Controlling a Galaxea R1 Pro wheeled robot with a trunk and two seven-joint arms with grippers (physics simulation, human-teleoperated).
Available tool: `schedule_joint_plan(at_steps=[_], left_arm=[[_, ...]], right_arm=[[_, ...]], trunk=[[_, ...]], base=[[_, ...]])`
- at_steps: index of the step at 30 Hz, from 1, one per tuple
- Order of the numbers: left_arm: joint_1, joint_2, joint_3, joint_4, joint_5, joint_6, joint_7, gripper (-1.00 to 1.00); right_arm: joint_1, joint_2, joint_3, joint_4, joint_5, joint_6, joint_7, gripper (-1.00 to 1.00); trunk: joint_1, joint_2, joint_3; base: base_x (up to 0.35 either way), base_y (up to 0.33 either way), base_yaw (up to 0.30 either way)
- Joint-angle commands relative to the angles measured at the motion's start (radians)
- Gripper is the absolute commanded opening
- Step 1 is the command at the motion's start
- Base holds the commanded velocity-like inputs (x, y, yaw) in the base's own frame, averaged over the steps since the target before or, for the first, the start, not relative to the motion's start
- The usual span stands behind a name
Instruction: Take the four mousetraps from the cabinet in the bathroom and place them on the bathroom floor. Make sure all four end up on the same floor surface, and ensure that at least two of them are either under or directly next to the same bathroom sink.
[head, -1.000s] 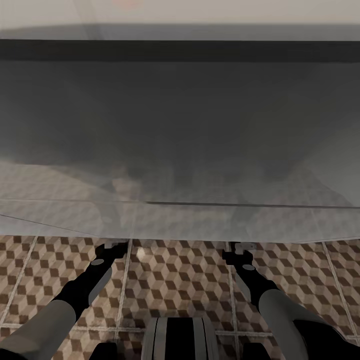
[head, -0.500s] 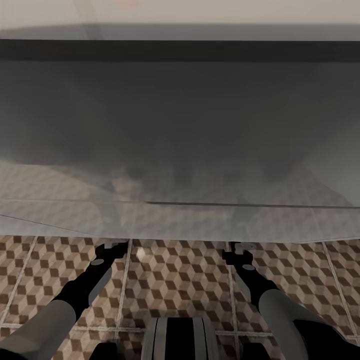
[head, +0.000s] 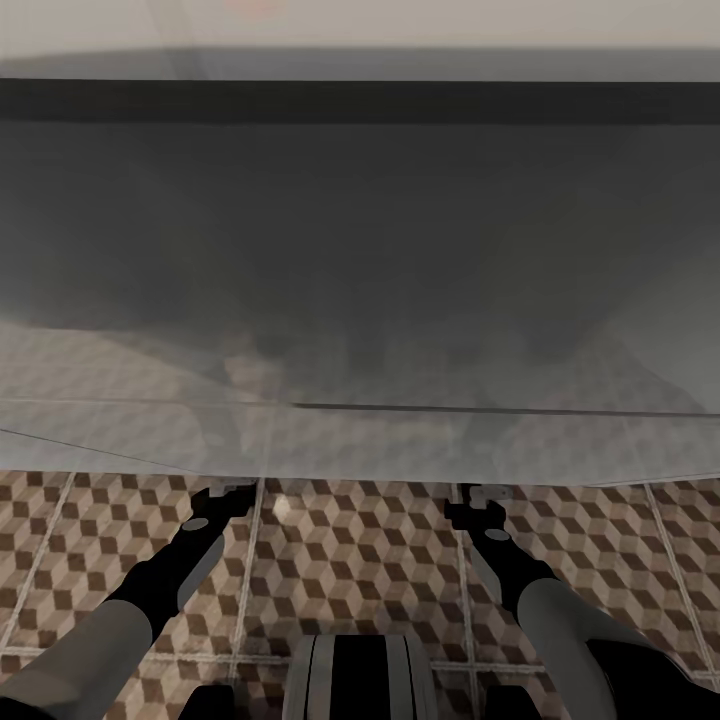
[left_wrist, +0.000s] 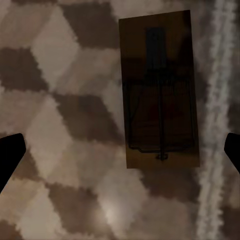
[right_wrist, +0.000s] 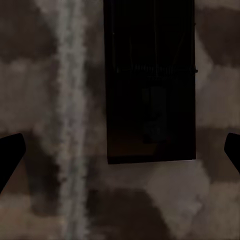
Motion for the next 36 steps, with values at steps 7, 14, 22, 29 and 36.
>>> schedule_joint_plan(at_steps=[7,14,22,29,36], left_arm=[[0.000,0.002,-0.008,-0.002,0.008,0.004,0.010,1.00],[0.000,0.001,-0.008,-0.002,0.008,0.012,0.012,1.00],[0.000,0.000,-0.008,-0.002,0.009,0.015,0.013,1.00],[0.000,0.002,-0.008,-0.002,0.009,0.016,0.012,1.00],[0.000,0.002,-0.008,-0.002,0.009,0.016,0.011,1.00]], right_arm=[[0.000,0.001,-0.008,0.001,0.010,-0.003,-0.002,1.00],[-0.001,0.001,-0.008,0.001,0.010,-0.003,-0.002,1.00],[0.000,0.001,-0.008,0.001,0.010,-0.003,-0.002,1.00],[0.000,0.002,-0.008,0.001,0.010,-0.003,-0.002,1.00],[-0.001,0.002,-0.008,0.001,0.011,-0.003,-0.002,1.00]], trunk=[[0.000,0.000,-0.001],[0.000,0.000,-0.001],[0.000,0.000,-0.001],[0.000,0.000,-0.001],[0.000,0.000,-0.001]], base=[[-0.005,0.000,0.000],[-0.148,0.000,0.000],[-0.300,0.000,0.000],[-0.336,0.000,0.000],[-0.343,0.000,0.000]])
